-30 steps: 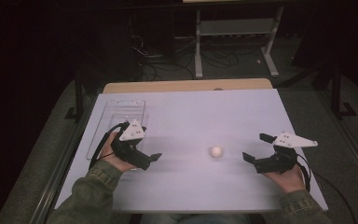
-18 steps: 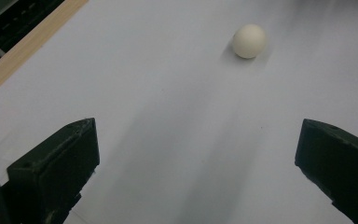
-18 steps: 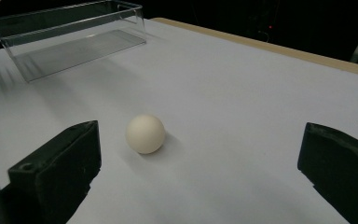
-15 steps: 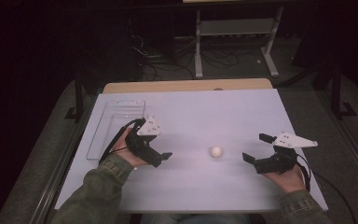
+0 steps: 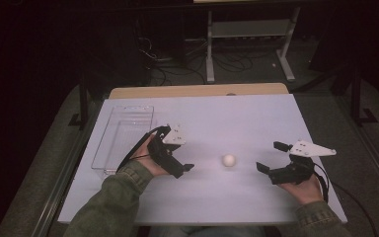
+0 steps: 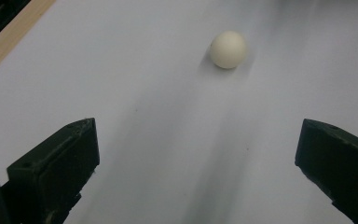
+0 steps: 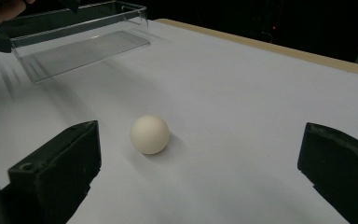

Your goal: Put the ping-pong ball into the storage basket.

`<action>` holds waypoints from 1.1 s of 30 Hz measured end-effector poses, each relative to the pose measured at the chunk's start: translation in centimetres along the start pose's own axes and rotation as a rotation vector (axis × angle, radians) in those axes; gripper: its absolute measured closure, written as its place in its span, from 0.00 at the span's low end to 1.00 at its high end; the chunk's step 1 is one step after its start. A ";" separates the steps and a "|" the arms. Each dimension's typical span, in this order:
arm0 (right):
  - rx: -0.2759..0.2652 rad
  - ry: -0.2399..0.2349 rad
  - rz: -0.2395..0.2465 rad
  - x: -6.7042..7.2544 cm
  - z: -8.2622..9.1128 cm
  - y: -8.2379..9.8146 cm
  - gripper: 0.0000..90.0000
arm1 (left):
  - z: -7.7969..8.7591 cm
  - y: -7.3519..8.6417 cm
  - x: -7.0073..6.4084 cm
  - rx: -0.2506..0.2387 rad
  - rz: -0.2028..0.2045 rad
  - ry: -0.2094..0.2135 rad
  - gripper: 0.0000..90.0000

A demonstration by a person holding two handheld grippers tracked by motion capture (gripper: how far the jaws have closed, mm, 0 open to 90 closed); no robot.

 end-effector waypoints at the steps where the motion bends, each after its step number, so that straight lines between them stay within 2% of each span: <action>1: 0.000 0.000 0.000 0.0 0.0 0.0 0.00 | -0.2 -0.1 -0.1 0.001 -0.001 0.003 0.00; 20: -0.005 -0.011 0.007 0.2 0.2 -0.1 0.00 | -2.7 -0.8 -0.6 0.040 -0.027 0.038 0.00; 33: -0.017 -0.023 0.018 0.5 0.5 -0.4 0.00 | -4.5 -1.3 -1.0 0.066 -0.044 0.079 0.00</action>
Point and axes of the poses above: each handheld gripper's, and its own axes: z roughly backward along the jaws, y roughly out of its underside, x roughly to its left, the point moved 3 cm from there along -z, roughly forward along the jaws, and after that the axes turned 14 degrees about -y, right-handed, at the moved point
